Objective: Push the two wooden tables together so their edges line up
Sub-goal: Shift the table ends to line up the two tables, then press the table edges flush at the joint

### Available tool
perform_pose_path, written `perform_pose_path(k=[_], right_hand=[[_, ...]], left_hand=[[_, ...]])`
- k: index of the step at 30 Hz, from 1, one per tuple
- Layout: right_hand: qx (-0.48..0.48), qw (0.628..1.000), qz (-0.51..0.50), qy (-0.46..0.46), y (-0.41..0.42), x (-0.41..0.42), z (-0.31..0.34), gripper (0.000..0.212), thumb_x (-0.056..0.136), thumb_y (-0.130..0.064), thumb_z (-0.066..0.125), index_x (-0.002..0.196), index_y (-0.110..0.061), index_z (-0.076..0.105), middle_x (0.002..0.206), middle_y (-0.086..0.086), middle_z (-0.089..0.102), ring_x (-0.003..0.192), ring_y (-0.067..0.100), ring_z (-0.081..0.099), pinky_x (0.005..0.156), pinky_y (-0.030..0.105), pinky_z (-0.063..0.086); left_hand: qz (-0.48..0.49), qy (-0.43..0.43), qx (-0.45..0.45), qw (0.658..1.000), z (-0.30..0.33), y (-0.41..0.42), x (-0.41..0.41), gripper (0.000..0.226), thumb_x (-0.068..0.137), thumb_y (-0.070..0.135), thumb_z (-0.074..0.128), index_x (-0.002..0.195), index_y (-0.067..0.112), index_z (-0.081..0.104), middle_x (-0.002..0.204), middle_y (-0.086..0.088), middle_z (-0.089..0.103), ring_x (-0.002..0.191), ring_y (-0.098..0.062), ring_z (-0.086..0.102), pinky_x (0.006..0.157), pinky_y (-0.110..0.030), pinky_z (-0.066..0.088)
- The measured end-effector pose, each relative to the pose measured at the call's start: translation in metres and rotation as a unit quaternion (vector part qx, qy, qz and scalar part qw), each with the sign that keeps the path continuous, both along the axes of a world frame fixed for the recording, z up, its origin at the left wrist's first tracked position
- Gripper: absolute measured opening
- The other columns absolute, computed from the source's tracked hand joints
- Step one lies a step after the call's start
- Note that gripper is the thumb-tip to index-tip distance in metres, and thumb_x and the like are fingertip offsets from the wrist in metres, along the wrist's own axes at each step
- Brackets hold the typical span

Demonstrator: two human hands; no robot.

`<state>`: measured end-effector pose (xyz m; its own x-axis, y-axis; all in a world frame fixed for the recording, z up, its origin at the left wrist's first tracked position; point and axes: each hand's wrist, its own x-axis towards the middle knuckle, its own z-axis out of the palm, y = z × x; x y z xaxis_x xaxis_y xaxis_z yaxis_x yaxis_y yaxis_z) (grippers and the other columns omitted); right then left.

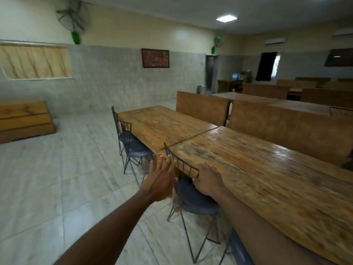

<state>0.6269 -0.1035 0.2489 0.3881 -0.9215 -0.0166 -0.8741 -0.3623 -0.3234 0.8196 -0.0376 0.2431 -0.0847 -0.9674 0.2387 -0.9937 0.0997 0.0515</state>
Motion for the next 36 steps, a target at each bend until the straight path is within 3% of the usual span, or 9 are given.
perform_pose_path(k=[7, 10, 15, 21, 24, 27, 31, 34, 36], right_hand=[[0.028, 0.998, 0.034, -0.035, -0.106, 0.112, -0.048, 0.065, 0.094, -0.036, 0.056, 0.151, -0.014, 0.031, 0.157, 0.009, 0.032, 0.143, 0.036, 0.032, 0.110, 0.049, 0.040], [0.045, 0.996, 0.038, -0.068, -0.169, 0.165, -0.077, 0.061, 0.087, -0.031, 0.063, 0.143, -0.017, 0.042, 0.143, 0.009, 0.046, 0.132, 0.032, 0.048, 0.103, 0.047, 0.047], [0.078, 0.990, 0.061, -0.103, -0.291, 0.265, -0.098, 0.060, 0.083, -0.026, 0.064, 0.139, -0.017, 0.044, 0.129, 0.008, 0.060, 0.115, 0.029, 0.060, 0.088, 0.041, 0.053], [0.089, 0.989, 0.066, -0.103, -0.381, 0.336, -0.113, 0.068, 0.092, -0.033, 0.058, 0.149, -0.005, 0.032, 0.148, 0.016, 0.044, 0.129, 0.034, 0.051, 0.100, 0.042, 0.047], [0.109, 0.988, 0.052, -0.097, -0.428, 0.372, -0.144, 0.067, 0.090, -0.044, 0.050, 0.146, -0.010, 0.035, 0.144, 0.018, 0.046, 0.126, 0.034, 0.051, 0.098, 0.044, 0.049], [0.131, 0.984, 0.030, -0.113, -0.469, 0.404, -0.178, 0.060, 0.087, -0.041, 0.044, 0.142, -0.016, 0.037, 0.139, 0.016, 0.048, 0.119, 0.034, 0.053, 0.092, 0.043, 0.051], [0.128, 0.977, -0.037, -0.164, -0.527, 0.449, -0.216, 0.063, 0.095, -0.037, 0.039, 0.153, -0.017, 0.024, 0.154, 0.016, 0.034, 0.142, 0.038, 0.035, 0.104, 0.042, 0.046], [0.100, 0.972, -0.127, -0.173, -0.567, 0.467, -0.236, 0.059, 0.104, -0.027, 0.035, 0.156, -0.007, 0.018, 0.165, 0.013, 0.018, 0.154, 0.031, 0.009, 0.122, 0.037, 0.023], [0.071, 0.952, -0.220, -0.200, -0.591, 0.469, -0.251, 0.063, 0.103, -0.040, 0.030, 0.156, -0.008, 0.017, 0.167, 0.012, 0.015, 0.155, 0.031, 0.004, 0.124, 0.038, 0.016]], left_hand=[[-0.009, -0.021, 0.019, 1.000, -0.029, -0.094, 0.097, 0.065, 0.105, 0.040, 0.035, 0.159, 0.017, 0.008, 0.168, -0.011, -0.003, 0.153, -0.034, -0.011, 0.121, -0.060, -0.002], [-0.015, -0.041, 0.046, 0.998, -0.038, -0.147, 0.136, 0.065, 0.105, 0.042, 0.034, 0.159, 0.019, 0.006, 0.168, -0.010, -0.004, 0.153, -0.033, -0.012, 0.120, -0.058, -0.005], [-0.006, -0.067, 0.123, 0.990, -0.043, -0.267, 0.216, 0.063, 0.105, 0.042, 0.030, 0.159, 0.017, 0.007, 0.168, -0.012, -0.002, 0.153, -0.036, -0.010, 0.121, -0.062, 0.000], [-0.021, -0.073, 0.155, 0.985, -0.045, -0.378, 0.273, 0.062, 0.106, 0.039, 0.031, 0.159, 0.016, 0.008, 0.168, -0.014, -0.003, 0.153, -0.038, -0.010, 0.119, -0.061, -0.003], [-0.025, -0.075, 0.168, 0.983, -0.055, -0.439, 0.306, 0.060, 0.107, 0.034, 0.033, 0.159, 0.015, 0.010, 0.168, -0.015, -0.003, 0.153, -0.039, -0.009, 0.119, -0.064, 0.000], [-0.057, -0.077, 0.182, 0.979, -0.072, -0.498, 0.333, 0.058, 0.107, 0.035, 0.029, 0.159, 0.016, 0.012, 0.168, -0.014, -0.003, 0.153, -0.039, -0.008, 0.119, -0.065, 0.002], [-0.115, -0.095, 0.207, 0.967, -0.115, -0.599, 0.373, 0.059, 0.107, 0.037, 0.029, 0.159, 0.016, 0.012, 0.168, -0.014, -0.001, 0.153, -0.040, -0.004, 0.119, -0.066, 0.005], [-0.154, -0.081, 0.246, 0.954, -0.157, -0.669, 0.387, 0.059, 0.107, 0.036, 0.027, 0.159, 0.015, 0.009, 0.168, -0.015, -0.005, 0.153, -0.040, -0.007, 0.119, -0.063, 0.002], [-0.201, -0.073, 0.276, 0.937, -0.187, -0.705, 0.387, 0.059, 0.107, 0.036, 0.025, 0.159, 0.015, 0.005, 0.168, -0.014, -0.008, 0.152, -0.042, -0.008, 0.119, -0.063, 0.001]])
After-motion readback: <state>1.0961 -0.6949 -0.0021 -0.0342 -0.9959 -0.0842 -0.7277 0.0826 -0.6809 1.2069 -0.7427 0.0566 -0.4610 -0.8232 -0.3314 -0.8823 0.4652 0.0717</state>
